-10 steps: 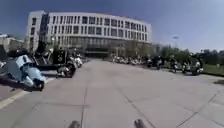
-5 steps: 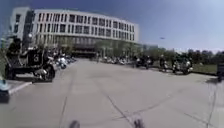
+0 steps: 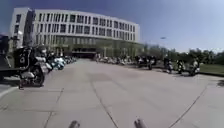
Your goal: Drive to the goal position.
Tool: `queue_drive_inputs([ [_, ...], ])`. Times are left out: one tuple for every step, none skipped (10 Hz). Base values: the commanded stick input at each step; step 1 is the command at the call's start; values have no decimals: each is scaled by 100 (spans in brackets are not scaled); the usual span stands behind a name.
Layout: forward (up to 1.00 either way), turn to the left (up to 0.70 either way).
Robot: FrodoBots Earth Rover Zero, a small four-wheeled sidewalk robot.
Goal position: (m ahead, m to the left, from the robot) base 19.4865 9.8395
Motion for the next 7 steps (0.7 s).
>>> queue_drive_inputs([
  [85,0],
  [85,0],
  [85,0],
  [85,0],
  [85,0],
  [85,0],
  [85,0],
])
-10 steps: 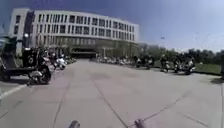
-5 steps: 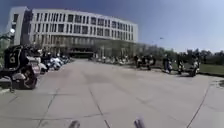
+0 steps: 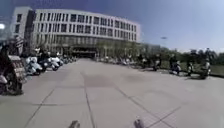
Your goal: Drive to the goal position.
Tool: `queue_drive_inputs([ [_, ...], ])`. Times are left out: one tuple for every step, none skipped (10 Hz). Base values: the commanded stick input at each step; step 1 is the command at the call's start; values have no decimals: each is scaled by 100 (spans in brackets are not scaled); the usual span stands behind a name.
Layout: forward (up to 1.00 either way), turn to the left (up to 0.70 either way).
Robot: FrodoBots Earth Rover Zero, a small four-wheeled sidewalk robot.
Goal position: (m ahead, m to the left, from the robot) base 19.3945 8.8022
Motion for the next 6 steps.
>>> queue_drive_inputs([
  [85,0],
  [85,0],
  [85,0],
  [85,0],
  [85,0],
  [85,0],
])
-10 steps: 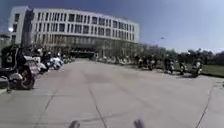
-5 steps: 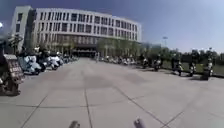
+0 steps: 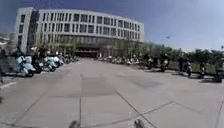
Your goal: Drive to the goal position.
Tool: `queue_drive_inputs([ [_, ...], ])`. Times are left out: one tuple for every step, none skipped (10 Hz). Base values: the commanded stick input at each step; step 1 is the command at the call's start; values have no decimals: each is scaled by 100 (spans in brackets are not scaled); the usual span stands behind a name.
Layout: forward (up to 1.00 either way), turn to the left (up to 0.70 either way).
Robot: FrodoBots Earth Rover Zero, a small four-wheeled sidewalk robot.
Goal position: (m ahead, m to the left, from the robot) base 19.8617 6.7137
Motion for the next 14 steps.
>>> queue_drive_inputs([
  [85,0],
  [85,34],
  [85,34],
  [85,34],
  [85,34],
  [85,34],
  [85,34],
  [85,21],
  [8,2],
  [0,0],
  [0,0],
  [0,0],
  [0,0],
  [22,0],
])
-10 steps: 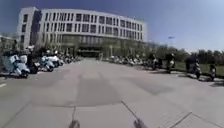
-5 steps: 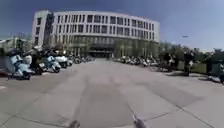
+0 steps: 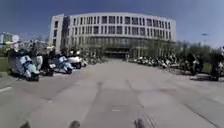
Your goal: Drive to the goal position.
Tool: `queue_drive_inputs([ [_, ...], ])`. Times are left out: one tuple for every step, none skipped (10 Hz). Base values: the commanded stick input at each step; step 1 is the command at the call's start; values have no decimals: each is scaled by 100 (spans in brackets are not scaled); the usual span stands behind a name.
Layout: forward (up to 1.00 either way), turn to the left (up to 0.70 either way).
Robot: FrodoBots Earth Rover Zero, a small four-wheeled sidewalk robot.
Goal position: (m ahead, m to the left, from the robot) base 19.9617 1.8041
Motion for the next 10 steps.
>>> queue_drive_inputs([
  [85,0],
  [85,0],
  [85,0],
  [85,0],
  [85,0],
  [85,0],
  [85,0],
  [85,0],
  [85,0],
  [85,0],
])
